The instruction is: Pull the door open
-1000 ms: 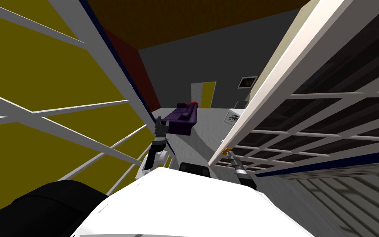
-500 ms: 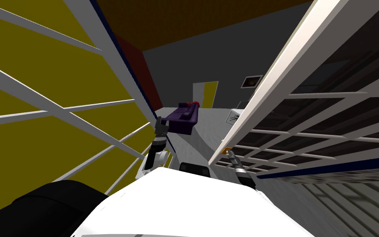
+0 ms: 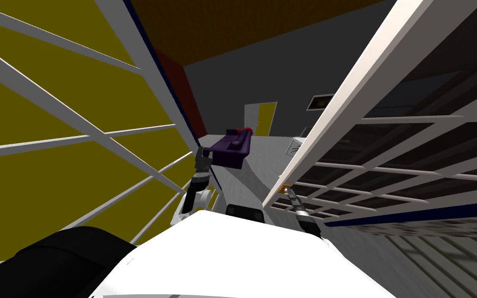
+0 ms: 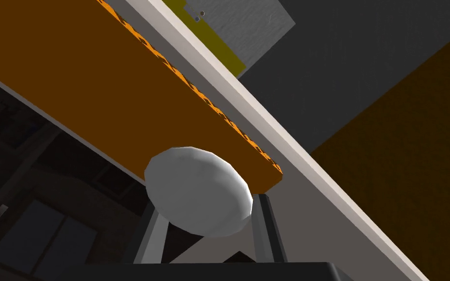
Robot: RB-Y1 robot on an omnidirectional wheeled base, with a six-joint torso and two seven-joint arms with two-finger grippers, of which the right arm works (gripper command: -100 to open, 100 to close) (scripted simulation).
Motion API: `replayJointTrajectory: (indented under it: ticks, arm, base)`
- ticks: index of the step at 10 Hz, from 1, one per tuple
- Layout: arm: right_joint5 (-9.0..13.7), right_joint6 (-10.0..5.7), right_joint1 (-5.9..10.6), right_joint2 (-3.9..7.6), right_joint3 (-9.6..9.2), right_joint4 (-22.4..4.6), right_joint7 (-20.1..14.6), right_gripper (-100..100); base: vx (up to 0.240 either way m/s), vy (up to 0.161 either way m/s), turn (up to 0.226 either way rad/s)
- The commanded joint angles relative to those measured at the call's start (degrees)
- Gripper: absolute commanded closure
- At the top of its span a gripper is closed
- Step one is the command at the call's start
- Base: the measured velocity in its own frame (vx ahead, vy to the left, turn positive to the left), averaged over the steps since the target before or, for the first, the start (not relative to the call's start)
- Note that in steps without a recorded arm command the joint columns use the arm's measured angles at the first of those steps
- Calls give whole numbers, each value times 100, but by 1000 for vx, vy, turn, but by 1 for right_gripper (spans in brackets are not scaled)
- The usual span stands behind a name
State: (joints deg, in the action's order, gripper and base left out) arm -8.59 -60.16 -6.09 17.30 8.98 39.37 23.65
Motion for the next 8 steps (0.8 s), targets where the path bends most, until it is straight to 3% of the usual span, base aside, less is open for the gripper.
replayJointTrajectory:
  ticks: [1,8]
  arm:
    - [103,25,8,-29,-76,14,-286,100]
    - [508,106,80,-25,-248,1,-1223,100]
  base:
    - [-40,-17,60]
    - [-43,-24,64]
